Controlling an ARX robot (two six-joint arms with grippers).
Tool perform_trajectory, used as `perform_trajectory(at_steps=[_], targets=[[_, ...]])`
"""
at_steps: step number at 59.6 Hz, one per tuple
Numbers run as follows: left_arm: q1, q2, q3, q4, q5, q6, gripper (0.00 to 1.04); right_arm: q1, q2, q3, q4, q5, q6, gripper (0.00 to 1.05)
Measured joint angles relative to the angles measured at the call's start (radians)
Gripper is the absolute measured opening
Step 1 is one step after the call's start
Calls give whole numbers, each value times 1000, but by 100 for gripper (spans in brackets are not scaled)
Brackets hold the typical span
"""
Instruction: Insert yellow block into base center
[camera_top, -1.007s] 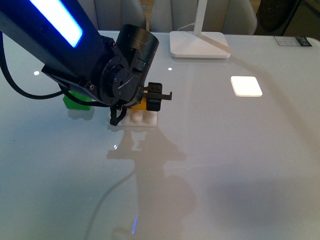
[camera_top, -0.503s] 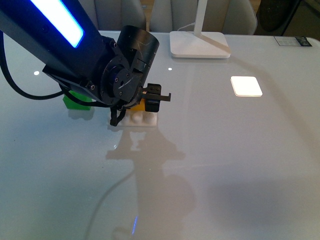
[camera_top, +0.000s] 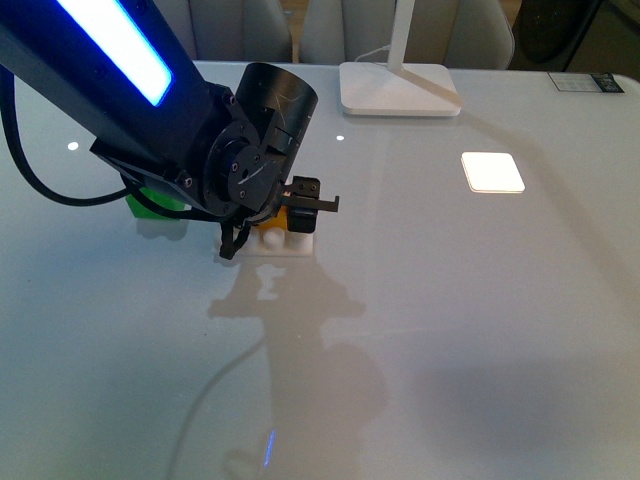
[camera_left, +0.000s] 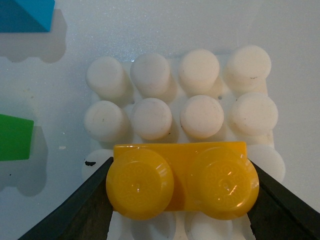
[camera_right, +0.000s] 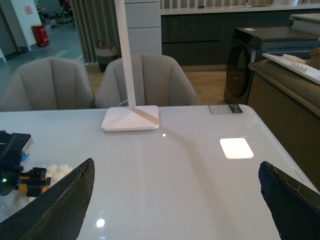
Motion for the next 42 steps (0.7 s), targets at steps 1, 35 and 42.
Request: perform_trajectory(at_steps=[1, 35, 42], targets=[[0, 3, 3, -3, -1, 1, 64, 0, 0, 0, 0, 0, 0, 96], [5, 22, 35, -44, 36, -26, 64, 0, 0, 0, 0, 0, 0, 96], [6, 26, 33, -29, 38, -41, 64, 0, 0, 0, 0, 0, 0, 96]])
